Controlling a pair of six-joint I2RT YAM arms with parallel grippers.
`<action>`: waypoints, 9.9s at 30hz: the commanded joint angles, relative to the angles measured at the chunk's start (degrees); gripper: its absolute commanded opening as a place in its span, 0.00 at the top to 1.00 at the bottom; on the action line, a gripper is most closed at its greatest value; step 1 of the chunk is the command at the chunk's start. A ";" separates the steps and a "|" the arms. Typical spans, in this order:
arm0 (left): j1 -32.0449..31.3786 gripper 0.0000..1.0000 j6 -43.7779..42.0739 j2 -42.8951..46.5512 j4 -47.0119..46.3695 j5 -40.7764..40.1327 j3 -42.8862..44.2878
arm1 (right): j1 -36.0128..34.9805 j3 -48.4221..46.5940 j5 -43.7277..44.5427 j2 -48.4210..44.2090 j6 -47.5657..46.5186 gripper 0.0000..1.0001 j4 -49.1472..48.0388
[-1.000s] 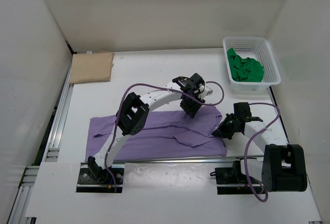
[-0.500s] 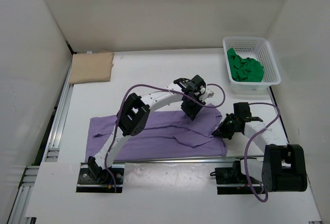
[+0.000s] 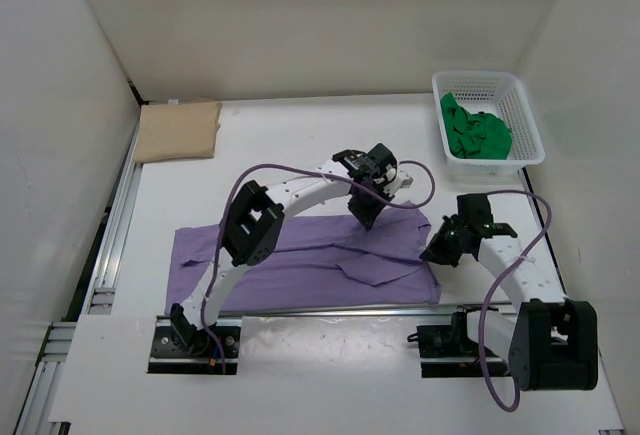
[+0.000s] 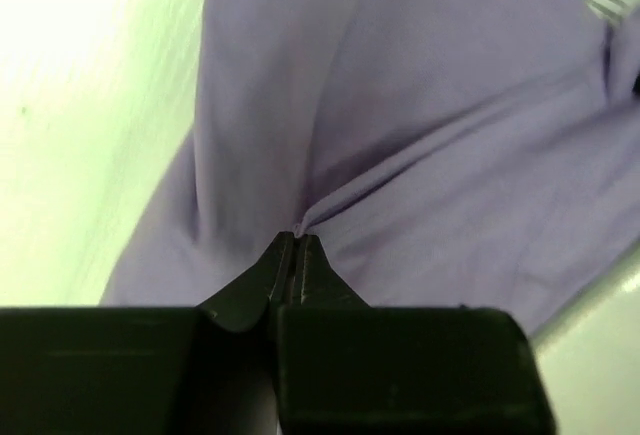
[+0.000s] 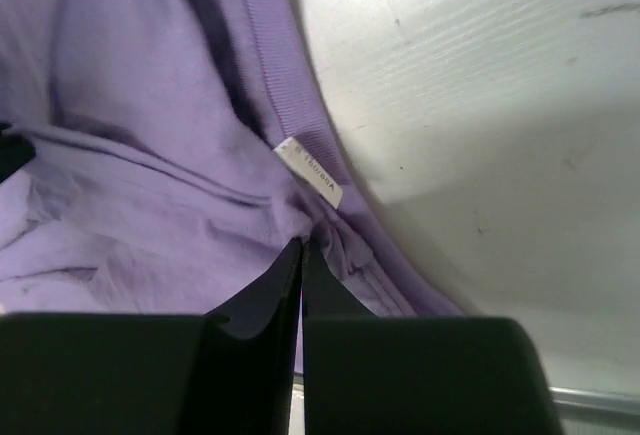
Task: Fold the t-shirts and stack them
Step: Fold the other side of the tshirt into a rectangle, then rotate the tshirt 90 degrees
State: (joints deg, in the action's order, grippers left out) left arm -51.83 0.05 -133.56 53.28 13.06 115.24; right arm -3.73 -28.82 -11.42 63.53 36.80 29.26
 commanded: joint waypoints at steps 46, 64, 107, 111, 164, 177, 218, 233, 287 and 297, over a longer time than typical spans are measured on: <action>1.82 0.90 -0.05 16.75 -8.01 -15.61 -20.41 | -4.10 -21.19 7.55 19.26 -7.01 1.00 -5.78; 1.82 0.41 -0.05 17.01 -6.79 -18.06 -21.98 | -8.57 -25.75 13.00 17.87 -8.67 0.52 -1.66; 69.41 0.37 -0.05 48.38 -9.17 -31.52 -68.05 | -19.83 -56.62 28.73 52.29 8.20 0.94 18.37; 69.41 0.30 -0.05 50.85 -3.29 -26.09 -63.66 | -19.30 -77.53 32.68 64.49 8.73 0.93 21.36; 69.41 0.19 -0.05 50.68 2.62 -19.04 -58.64 | -21.32 -47.72 -7.65 51.51 -1.21 0.34 -16.34; 69.41 0.19 -0.05 50.68 2.62 -19.56 -59.69 | -21.32 -49.06 -16.16 53.81 0.90 0.34 -22.74; 69.41 0.18 -0.05 49.71 3.14 -19.04 -60.22 | -41.88 -60.04 35.93 50.55 -19.31 0.36 3.97; 69.41 0.18 -0.05 48.66 3.68 -17.98 -59.69 | -47.60 -63.12 37.08 56.97 -28.45 0.32 -2.98; 69.41 0.17 -0.05 49.71 2.62 -17.45 -62.95 | -45.94 -46.43 23.67 33.45 -20.72 0.38 -8.15; 69.41 0.17 -0.05 51.55 3.32 -18.16 -57.86 | -31.00 -49.13 29.15 41.49 4.15 0.63 3.78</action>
State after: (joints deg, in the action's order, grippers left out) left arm 17.67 -0.14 -84.88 56.75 -5.32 53.60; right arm -38.24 -75.02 13.50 99.85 31.14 26.24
